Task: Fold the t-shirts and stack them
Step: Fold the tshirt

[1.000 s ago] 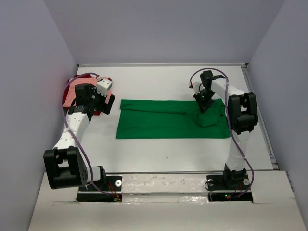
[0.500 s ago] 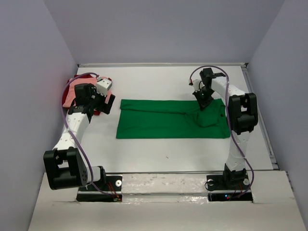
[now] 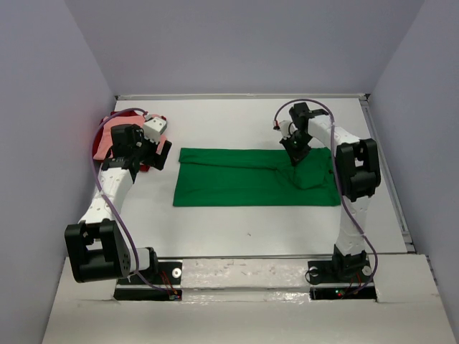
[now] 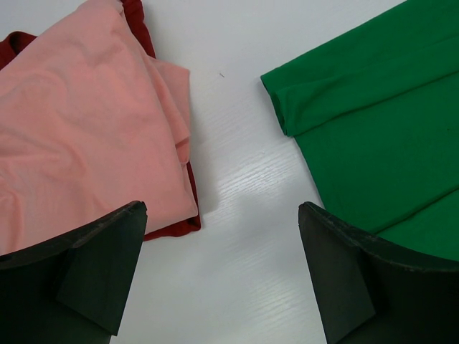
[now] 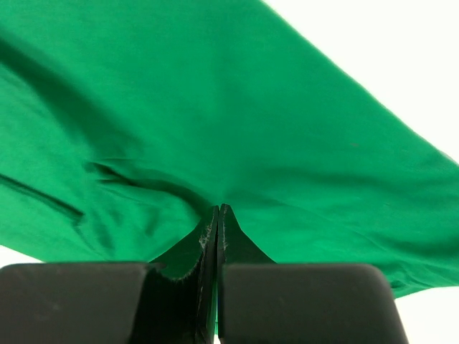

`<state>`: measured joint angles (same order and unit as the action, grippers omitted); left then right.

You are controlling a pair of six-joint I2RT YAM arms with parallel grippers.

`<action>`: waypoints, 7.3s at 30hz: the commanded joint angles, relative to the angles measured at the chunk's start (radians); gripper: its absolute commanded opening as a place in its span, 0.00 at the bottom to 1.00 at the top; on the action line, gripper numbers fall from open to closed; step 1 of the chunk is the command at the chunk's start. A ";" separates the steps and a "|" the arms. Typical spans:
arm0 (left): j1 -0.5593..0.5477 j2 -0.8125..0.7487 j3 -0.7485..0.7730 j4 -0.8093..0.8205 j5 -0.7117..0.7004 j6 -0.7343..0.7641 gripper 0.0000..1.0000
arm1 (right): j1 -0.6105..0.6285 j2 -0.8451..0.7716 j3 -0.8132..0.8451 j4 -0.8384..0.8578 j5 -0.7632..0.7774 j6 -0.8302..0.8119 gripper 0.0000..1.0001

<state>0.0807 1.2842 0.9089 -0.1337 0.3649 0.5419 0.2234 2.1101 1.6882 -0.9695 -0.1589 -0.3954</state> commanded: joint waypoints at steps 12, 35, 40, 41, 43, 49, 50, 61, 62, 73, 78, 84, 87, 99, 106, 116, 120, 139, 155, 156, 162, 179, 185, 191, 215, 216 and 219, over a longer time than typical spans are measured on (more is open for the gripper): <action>0.017 -0.052 -0.011 0.011 0.032 0.007 0.99 | 0.093 -0.016 -0.044 -0.138 -0.059 -0.020 0.00; 0.022 -0.082 -0.010 0.006 0.058 0.003 0.99 | 0.202 -0.300 -0.174 -0.180 -0.004 0.035 0.00; 0.024 -0.080 -0.010 0.006 0.059 0.003 0.99 | 0.202 -0.214 -0.127 -0.103 0.045 0.052 0.00; 0.025 -0.085 -0.010 0.006 0.060 0.003 0.99 | 0.202 -0.202 -0.114 -0.095 0.056 0.055 0.00; 0.025 -0.088 -0.011 0.008 0.062 0.003 0.99 | 0.202 -0.171 -0.104 -0.078 0.071 0.056 0.00; 0.025 -0.083 -0.016 0.014 0.063 0.007 0.99 | 0.202 -0.151 -0.100 -0.011 0.176 0.063 0.00; 0.025 -0.080 -0.016 0.014 0.063 0.007 0.99 | 0.202 -0.154 -0.105 0.000 0.203 0.063 0.00; 0.027 -0.059 -0.007 0.017 0.068 0.015 0.99 | 0.131 -0.214 -0.225 0.063 0.280 0.041 0.00; 0.027 -0.054 -0.005 0.016 0.069 0.015 0.99 | 0.119 -0.222 -0.237 0.064 0.286 0.038 0.00; 0.025 -0.057 0.001 0.011 0.080 0.015 0.99 | 0.040 -0.354 -0.410 0.080 0.314 0.021 0.00; 0.025 -0.060 -0.001 0.011 0.088 0.016 0.99 | 0.040 -0.505 -0.487 0.029 0.311 0.032 0.00; 0.025 -0.033 0.005 0.009 0.086 0.007 0.99 | 0.031 -0.590 -0.466 0.044 0.335 0.044 0.00; 0.027 -0.016 0.015 0.002 0.101 0.006 0.99 | 0.008 -0.620 -0.450 0.135 0.360 0.082 0.00; 0.014 0.207 0.171 -0.129 0.312 0.026 0.99 | -0.127 -0.725 -0.647 0.448 0.277 0.130 0.00; -0.032 0.291 0.245 -0.168 0.382 0.044 0.99 | -0.170 -0.752 -0.716 0.540 0.277 0.142 0.00; -0.151 0.333 0.182 -0.115 0.336 0.066 0.99 | -0.179 -0.719 -0.734 0.580 0.369 0.133 0.00; -0.156 0.345 0.191 -0.147 0.356 0.084 0.99 | -0.179 -0.734 -0.739 0.595 0.392 0.136 0.04; -0.202 0.503 0.313 -0.311 0.629 0.158 0.99 | -0.211 -0.657 -0.725 0.500 0.274 0.159 0.00; -0.197 0.494 0.335 -0.378 0.470 0.189 0.00 | -0.211 -0.677 -0.745 0.476 0.190 0.150 0.00; -0.199 0.489 0.326 -0.354 0.427 0.167 0.00 | -0.211 -0.673 -0.743 0.466 0.179 0.148 0.00; -0.199 0.570 0.386 -0.316 0.208 0.119 0.00 | -0.211 -0.624 -0.719 0.399 0.124 0.139 0.00; -0.214 0.678 0.525 -0.282 0.124 0.104 0.00 | -0.211 -0.618 -0.769 0.345 0.147 0.107 0.00; -0.237 0.612 0.527 -0.310 0.123 0.115 0.00 | -0.211 -0.624 -0.766 0.336 0.154 0.089 0.00; -0.240 0.618 0.519 -0.288 0.098 0.125 0.00 | -0.211 -0.618 -0.756 0.327 0.183 0.081 0.00; -0.277 0.793 0.486 -0.240 -0.156 0.142 0.00 | -0.211 -0.398 -0.671 0.313 0.176 0.049 0.00; -0.277 0.785 0.478 -0.245 -0.162 0.144 0.00 | -0.211 -0.386 -0.661 0.313 0.176 0.047 0.00; -0.282 0.747 0.441 -0.254 -0.201 0.159 0.00 | -0.211 -0.322 -0.604 0.310 0.180 0.041 0.00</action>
<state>-0.1955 2.0262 1.4075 -0.3088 0.2409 0.6724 0.0143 1.7046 1.0290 -0.7090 0.0193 -0.3378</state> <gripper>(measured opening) 0.014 0.010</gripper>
